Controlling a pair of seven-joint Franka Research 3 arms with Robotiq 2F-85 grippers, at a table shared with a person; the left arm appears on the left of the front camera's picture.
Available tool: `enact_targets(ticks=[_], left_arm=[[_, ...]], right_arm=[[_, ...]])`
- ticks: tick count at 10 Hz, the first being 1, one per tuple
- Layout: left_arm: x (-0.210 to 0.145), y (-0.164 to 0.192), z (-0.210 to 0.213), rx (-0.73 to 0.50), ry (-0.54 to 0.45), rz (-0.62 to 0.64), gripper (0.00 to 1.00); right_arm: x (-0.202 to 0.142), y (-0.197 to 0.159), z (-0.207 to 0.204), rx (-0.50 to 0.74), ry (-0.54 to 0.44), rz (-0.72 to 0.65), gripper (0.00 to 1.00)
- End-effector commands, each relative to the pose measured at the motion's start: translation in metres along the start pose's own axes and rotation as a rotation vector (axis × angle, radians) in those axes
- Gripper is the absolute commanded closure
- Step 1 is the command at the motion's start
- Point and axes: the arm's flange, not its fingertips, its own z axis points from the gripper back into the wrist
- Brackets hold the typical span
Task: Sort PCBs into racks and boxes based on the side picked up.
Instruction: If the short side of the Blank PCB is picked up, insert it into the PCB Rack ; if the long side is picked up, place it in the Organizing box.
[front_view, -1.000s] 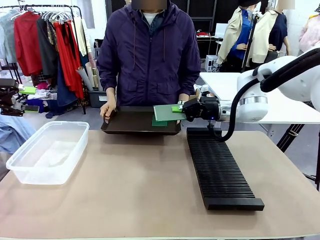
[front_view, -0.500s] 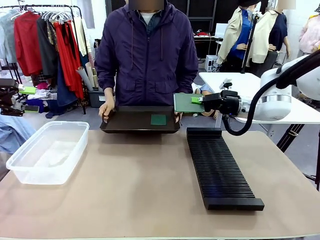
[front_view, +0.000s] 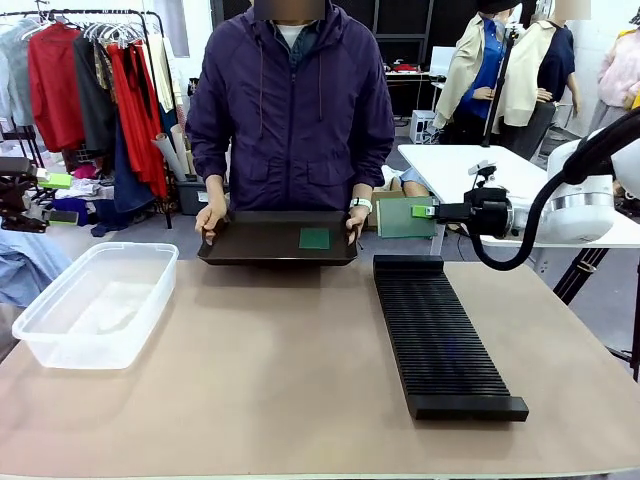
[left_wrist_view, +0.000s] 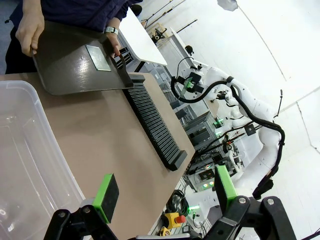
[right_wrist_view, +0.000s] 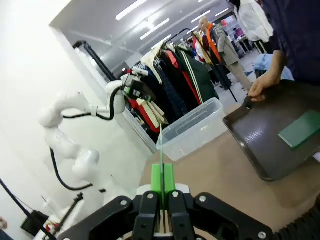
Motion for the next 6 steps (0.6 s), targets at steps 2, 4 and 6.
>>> enact_targets(ticks=[2, 4, 6], left_arm=[[0.000, -0.002, 0.001, -0.007, 0.001, 0.003, 0.00], [0.000, -0.002, 0.001, -0.007, 0.001, 0.003, 0.00], [0.000, -0.002, 0.001, -0.007, 0.001, 0.003, 0.00]], right_arm=[[0.002, -0.021, 0.018, 0.068, 0.039, 0.162, 1.00], [-0.003, -0.031, 0.032, 0.084, 0.011, 0.236, 1.00], [-0.012, -0.043, 0.048, 0.058, 0.004, 0.331, 1.00]])
